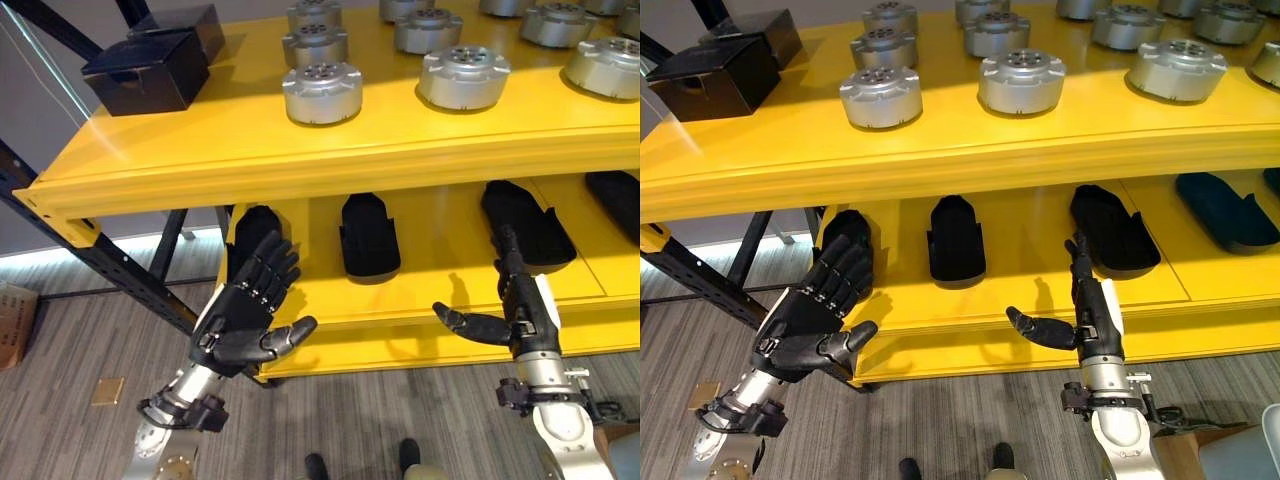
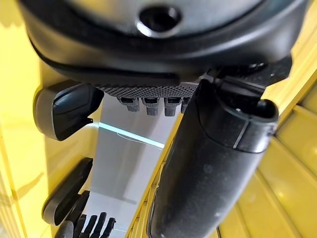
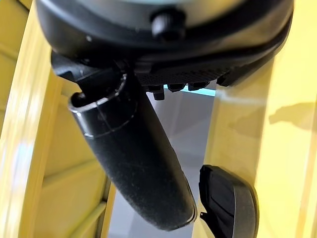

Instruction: Move parts from the plastic box to the shelf.

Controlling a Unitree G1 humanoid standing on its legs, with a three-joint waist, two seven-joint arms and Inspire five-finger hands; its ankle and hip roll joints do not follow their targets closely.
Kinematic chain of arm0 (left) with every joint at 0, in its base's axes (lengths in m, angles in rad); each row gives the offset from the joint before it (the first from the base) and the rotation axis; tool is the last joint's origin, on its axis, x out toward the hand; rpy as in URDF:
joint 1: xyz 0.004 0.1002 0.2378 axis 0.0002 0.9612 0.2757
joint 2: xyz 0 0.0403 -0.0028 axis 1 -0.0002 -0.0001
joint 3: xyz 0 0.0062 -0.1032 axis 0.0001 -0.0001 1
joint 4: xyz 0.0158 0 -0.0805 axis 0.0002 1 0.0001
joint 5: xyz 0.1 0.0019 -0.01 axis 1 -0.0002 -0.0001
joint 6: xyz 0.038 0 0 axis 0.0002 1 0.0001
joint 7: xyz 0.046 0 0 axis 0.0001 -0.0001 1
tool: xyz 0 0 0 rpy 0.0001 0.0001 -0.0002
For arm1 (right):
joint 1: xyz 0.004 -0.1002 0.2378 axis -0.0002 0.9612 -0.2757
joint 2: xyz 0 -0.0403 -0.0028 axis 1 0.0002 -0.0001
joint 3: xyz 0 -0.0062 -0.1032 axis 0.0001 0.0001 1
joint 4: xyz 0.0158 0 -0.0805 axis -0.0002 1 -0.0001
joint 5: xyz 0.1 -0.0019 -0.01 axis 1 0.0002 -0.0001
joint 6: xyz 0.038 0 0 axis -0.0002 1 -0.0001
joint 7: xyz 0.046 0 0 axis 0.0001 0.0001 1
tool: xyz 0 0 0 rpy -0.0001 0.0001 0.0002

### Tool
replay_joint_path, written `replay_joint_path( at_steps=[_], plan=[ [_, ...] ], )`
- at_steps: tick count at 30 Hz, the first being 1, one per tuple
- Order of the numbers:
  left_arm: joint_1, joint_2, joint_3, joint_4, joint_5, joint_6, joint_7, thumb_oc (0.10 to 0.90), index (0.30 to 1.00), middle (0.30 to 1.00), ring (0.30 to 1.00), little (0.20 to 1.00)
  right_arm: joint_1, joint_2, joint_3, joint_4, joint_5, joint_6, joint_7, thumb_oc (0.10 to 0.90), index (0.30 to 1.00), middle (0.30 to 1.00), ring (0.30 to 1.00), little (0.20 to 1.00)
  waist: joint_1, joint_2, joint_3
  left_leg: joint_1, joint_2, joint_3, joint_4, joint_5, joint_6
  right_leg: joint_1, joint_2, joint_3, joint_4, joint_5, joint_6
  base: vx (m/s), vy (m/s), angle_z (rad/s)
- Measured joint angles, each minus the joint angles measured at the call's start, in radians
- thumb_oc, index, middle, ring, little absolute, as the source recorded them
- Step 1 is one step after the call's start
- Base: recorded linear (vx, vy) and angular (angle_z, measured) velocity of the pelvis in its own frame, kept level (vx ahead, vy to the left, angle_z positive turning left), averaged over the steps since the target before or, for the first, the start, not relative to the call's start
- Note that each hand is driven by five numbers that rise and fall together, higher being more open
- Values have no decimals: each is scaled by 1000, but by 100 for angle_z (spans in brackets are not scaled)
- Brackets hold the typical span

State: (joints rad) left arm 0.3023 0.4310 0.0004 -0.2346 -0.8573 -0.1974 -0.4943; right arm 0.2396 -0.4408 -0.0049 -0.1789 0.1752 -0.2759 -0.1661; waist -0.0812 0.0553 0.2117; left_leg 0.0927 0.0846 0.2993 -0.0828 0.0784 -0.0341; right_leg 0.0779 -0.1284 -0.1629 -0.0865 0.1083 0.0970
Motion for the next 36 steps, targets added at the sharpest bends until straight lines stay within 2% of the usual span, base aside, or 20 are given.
replay_joint_path(
  at_steps=[8,13,27,33,36],
  plan=[
    [31,25,33,-1,-5,0,1,900,1000,1000,1000,1000,23,1,0,-1,26,17,-23,900,1000,1000,1000,1000,3,-11,-20,-4,1,0,-1,-1,0,-4,0,0,0,0,1,0,0,0],
    [49,23,47,-1,-43,14,-6,900,1000,1000,1000,1000,65,0,2,-1,36,58,5,900,1000,1000,1000,1000,4,-11,-21,-7,0,0,-1,-1,0,-8,0,0,0,0,1,-22,-10,0],
    [66,30,15,-5,-42,17,-20,900,1000,1000,1000,1000,53,-18,33,-1,60,58,-27,900,1000,1000,1000,1000,4,-7,-30,-25,1,9,-1,3,1,-31,0,7,-4,4,2,-5,-48,-2],
    [64,30,15,-14,-43,17,-15,900,1000,1000,1000,1000,36,-99,36,-1,24,58,35,900,1000,1000,1000,1000,7,-5,-31,-23,8,11,4,4,-1,-32,8,8,-7,1,-2,-7,-166,-2],
    [62,27,12,-14,-42,16,-9,900,1000,1000,1000,1000,16,-104,45,1,25,58,36,900,1000,1000,1000,1000,12,-5,-30,-24,17,12,11,1,-6,-35,14,7,-7,-5,-12,-2,-89,-2]
  ],
)
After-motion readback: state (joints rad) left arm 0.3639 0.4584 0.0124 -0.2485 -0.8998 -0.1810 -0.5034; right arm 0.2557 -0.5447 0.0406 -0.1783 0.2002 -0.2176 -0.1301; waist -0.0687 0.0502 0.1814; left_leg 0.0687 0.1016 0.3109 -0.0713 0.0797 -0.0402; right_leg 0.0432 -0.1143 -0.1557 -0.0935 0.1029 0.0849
